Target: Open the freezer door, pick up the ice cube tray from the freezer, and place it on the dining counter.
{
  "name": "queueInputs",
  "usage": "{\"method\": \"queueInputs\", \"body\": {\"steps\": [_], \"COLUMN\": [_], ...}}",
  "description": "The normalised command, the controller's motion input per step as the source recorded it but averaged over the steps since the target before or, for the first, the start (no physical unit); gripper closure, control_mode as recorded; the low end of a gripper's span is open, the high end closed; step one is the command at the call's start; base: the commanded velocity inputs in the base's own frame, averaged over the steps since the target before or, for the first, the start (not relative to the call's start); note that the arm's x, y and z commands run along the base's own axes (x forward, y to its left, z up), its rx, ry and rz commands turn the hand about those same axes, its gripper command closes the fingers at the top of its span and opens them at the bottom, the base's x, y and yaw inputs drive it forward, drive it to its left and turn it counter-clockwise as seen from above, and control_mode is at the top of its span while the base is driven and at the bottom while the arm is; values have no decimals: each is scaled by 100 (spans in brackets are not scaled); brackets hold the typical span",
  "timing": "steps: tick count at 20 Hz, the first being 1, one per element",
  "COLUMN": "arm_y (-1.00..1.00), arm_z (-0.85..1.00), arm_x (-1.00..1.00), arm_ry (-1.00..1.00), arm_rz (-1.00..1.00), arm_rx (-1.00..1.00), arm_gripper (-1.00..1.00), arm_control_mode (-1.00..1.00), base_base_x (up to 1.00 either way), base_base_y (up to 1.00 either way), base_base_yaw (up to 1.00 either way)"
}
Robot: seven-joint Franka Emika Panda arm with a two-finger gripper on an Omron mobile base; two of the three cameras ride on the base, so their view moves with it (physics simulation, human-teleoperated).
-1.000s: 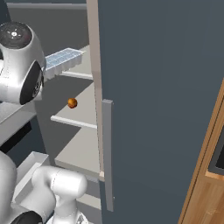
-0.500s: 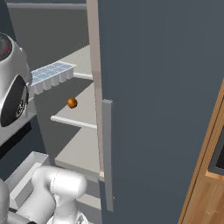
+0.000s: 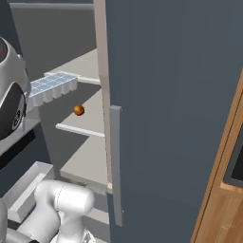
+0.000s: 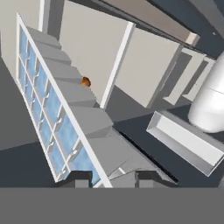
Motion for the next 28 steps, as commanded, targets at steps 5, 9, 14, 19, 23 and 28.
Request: {"method": "queueInputs", "body": {"steps": [5, 9, 14, 19, 23, 28], "arm_y": [0, 0, 0, 0, 0, 0], "arm_z": [0, 0, 0, 0, 0, 0], "arm_x": [0, 0, 0, 0, 0, 0], "arm_ry": [0, 0, 0, 0, 0, 0], "arm_rz": [0, 0, 0, 0, 0, 0], "arm_rx": [0, 0, 0, 0, 0, 0], "arm_gripper": [100, 100, 100, 100, 100, 100], "arm_control_mode": [100, 100, 100, 100, 100, 100], "base_base_x": [-100, -100, -100, -73, -45, -28], "base_base_y": [-88, -100, -21, 0, 0, 6], "base_base_yaw": [19, 27, 59, 93, 100, 100]}}
